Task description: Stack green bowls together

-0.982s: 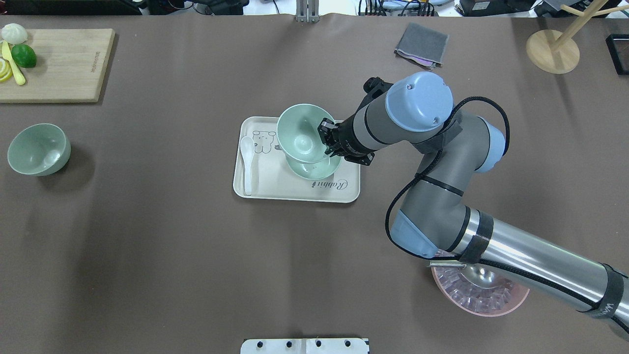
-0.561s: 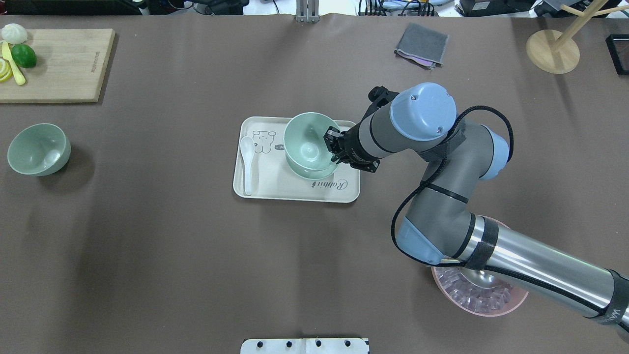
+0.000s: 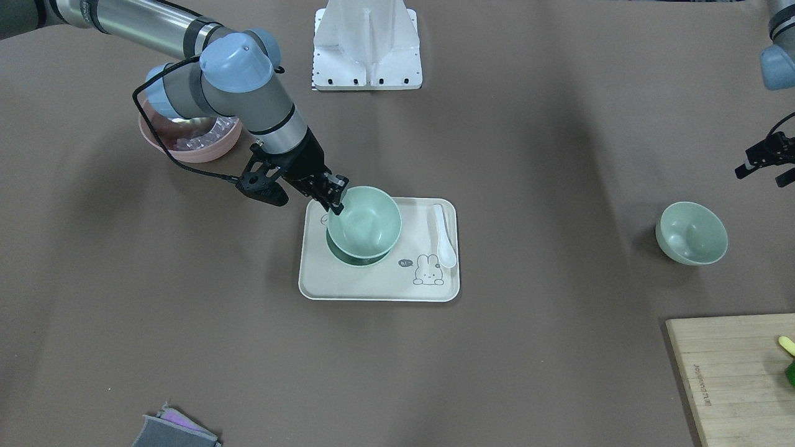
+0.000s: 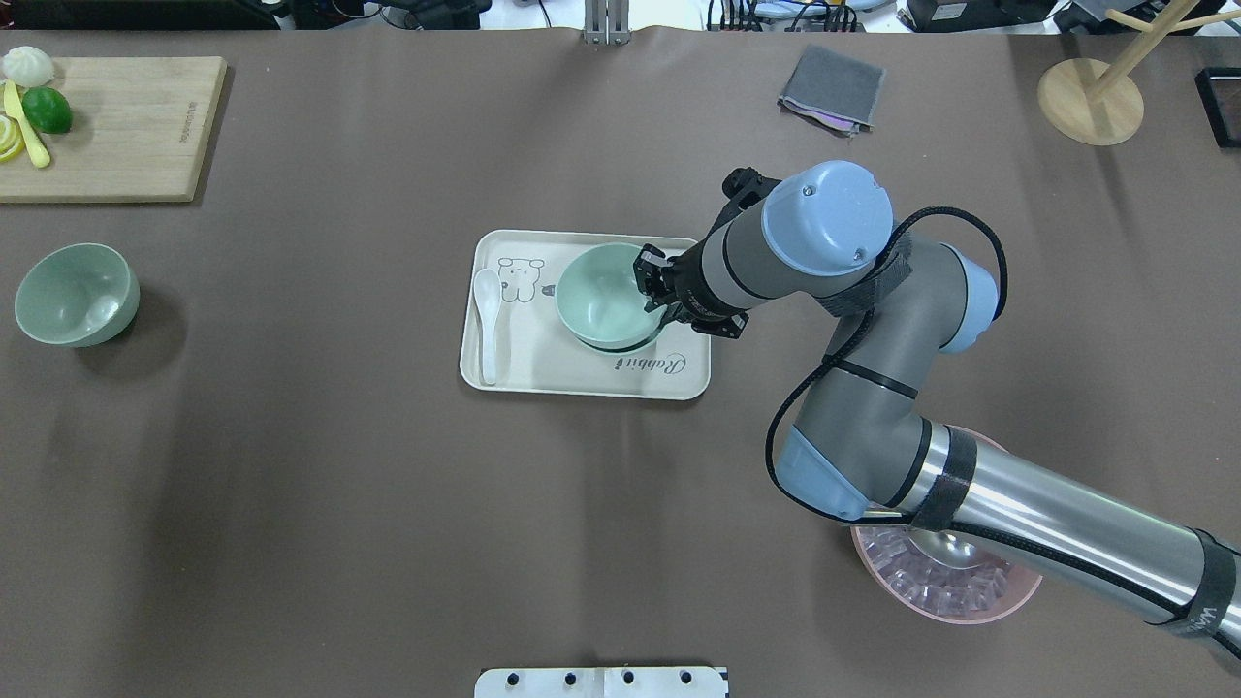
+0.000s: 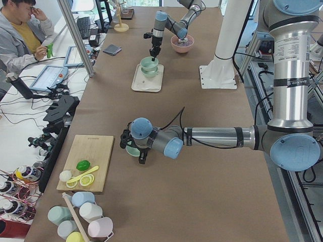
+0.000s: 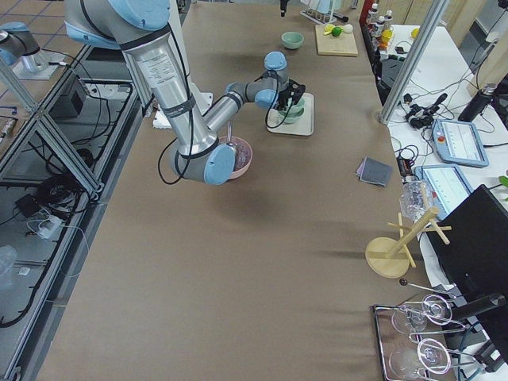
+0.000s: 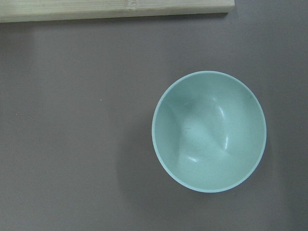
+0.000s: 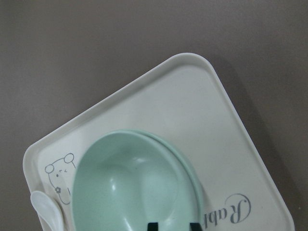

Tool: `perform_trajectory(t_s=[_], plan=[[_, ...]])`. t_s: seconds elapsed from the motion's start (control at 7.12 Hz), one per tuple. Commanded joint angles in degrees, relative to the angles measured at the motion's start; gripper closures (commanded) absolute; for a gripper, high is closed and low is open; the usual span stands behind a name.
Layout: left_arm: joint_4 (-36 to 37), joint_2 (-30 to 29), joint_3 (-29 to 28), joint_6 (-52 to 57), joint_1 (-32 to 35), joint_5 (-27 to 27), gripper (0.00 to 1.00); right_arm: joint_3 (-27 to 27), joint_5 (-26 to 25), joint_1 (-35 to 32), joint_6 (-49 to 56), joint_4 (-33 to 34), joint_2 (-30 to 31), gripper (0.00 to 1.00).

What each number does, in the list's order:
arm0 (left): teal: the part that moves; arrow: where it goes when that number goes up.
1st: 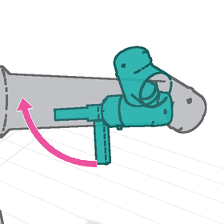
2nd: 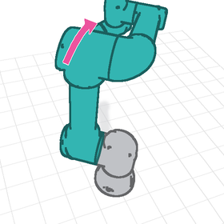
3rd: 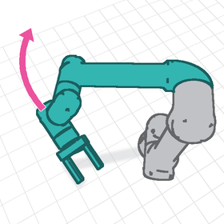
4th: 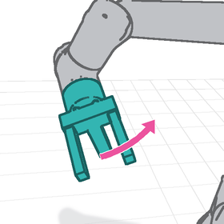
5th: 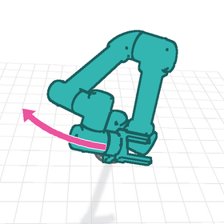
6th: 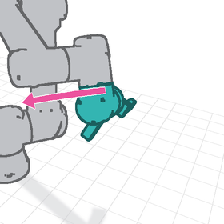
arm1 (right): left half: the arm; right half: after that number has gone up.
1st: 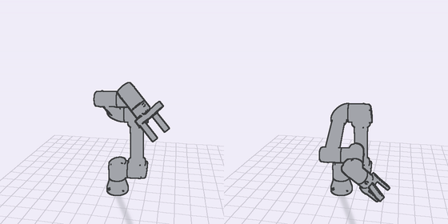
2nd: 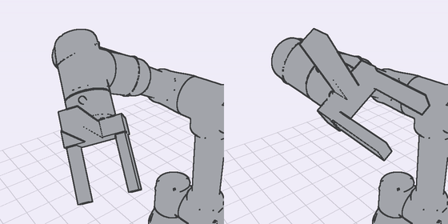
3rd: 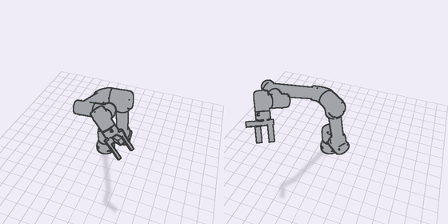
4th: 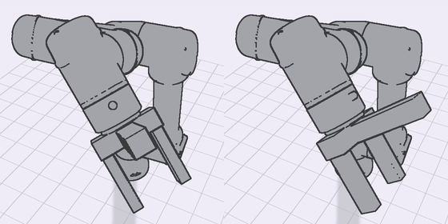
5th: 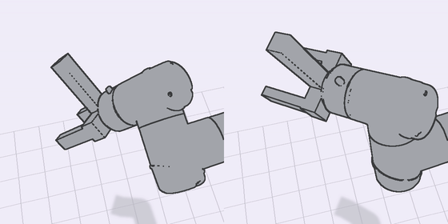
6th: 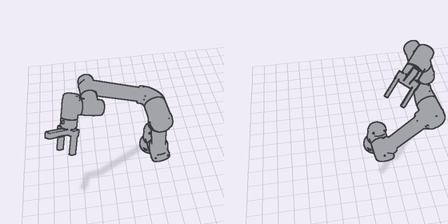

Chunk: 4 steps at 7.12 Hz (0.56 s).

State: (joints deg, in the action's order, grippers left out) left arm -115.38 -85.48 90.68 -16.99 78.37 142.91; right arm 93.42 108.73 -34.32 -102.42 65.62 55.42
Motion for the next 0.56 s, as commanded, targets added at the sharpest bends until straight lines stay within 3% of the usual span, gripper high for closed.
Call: perform_trajectory(t_s=[0.0,0.14,0.28,0.42], plan=[[-0.2,-0.04,-1.03,-0.06,-0.85,-0.27,0.02,3.58,1.64,-4.4,0.12,1.0,2.21,0.0],[0.15,-0.12,-1.55,-0.15,-1.55,-0.88,0.02,10.66,9.31,-9.57,2.9,1.61,10.59,0.0],[0.42,-1.87,-3.99,-0.93,-3.65,-0.97,0.02,11.34,16.96,-16.15,6.5,2.49,11.54,0.0],[0.07,-5.54,-6.11,-8.86,-6.71,-1.58,0.02,11.44,20.08,-19.0,10.02,2.5,14.08,0.0]])
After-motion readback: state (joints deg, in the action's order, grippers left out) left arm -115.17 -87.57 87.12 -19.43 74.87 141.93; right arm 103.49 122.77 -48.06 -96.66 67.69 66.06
